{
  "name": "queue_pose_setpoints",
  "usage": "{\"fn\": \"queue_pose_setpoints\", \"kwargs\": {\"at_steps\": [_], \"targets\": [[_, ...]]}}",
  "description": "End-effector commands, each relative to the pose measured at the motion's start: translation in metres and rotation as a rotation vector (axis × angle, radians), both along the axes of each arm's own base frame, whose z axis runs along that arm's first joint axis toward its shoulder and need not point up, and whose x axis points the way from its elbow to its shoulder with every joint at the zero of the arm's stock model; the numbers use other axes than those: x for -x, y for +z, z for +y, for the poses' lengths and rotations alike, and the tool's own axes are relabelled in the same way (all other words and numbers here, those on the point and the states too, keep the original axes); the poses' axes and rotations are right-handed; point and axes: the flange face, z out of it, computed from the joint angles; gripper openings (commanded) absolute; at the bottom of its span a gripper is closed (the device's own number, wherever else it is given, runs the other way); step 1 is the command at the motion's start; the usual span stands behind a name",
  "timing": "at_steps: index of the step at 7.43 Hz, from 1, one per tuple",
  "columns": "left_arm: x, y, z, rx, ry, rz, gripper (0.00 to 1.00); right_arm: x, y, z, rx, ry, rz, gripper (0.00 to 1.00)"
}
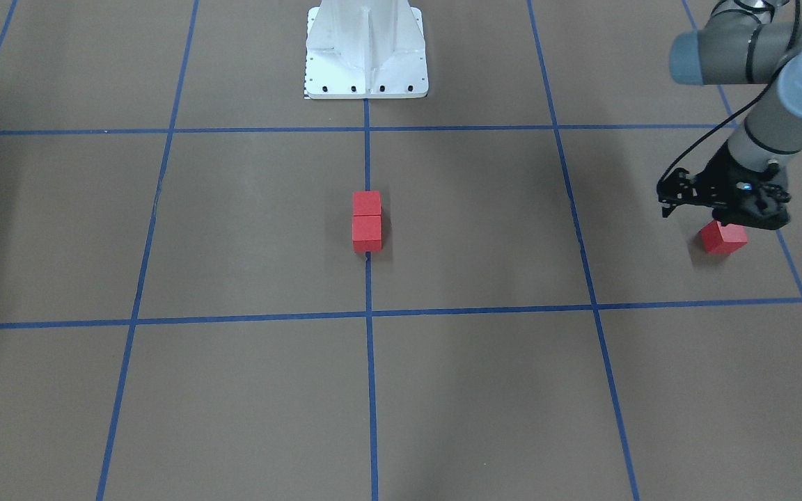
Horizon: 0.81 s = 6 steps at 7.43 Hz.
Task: Form red blocks into L shape at center
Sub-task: 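Open the left gripper and move it to the remaining red cube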
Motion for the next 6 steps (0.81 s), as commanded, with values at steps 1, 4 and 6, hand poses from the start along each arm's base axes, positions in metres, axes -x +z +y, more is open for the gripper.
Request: {"fn": "queue_pose_setpoints", "kwargs": {"at_steps": [1, 4, 6], "targets": [[0.045, 0.067, 0.014, 0.008, -0.065, 0.004, 1.0, 0.0, 0.004, 0.003, 0.006, 0.0, 0.001, 1.0], [0.034, 0.139, 0.013, 0.037, -0.108, 0.083, 1.0, 0.0, 0.003, 0.002, 0.005, 0.001, 0.001, 1.0], [0.035, 0.14, 0.013, 0.056, -0.136, 0.091, 1.0, 0.0, 0.0, 0.0, 0.001, 0.001, 0.0, 1.0]]}}
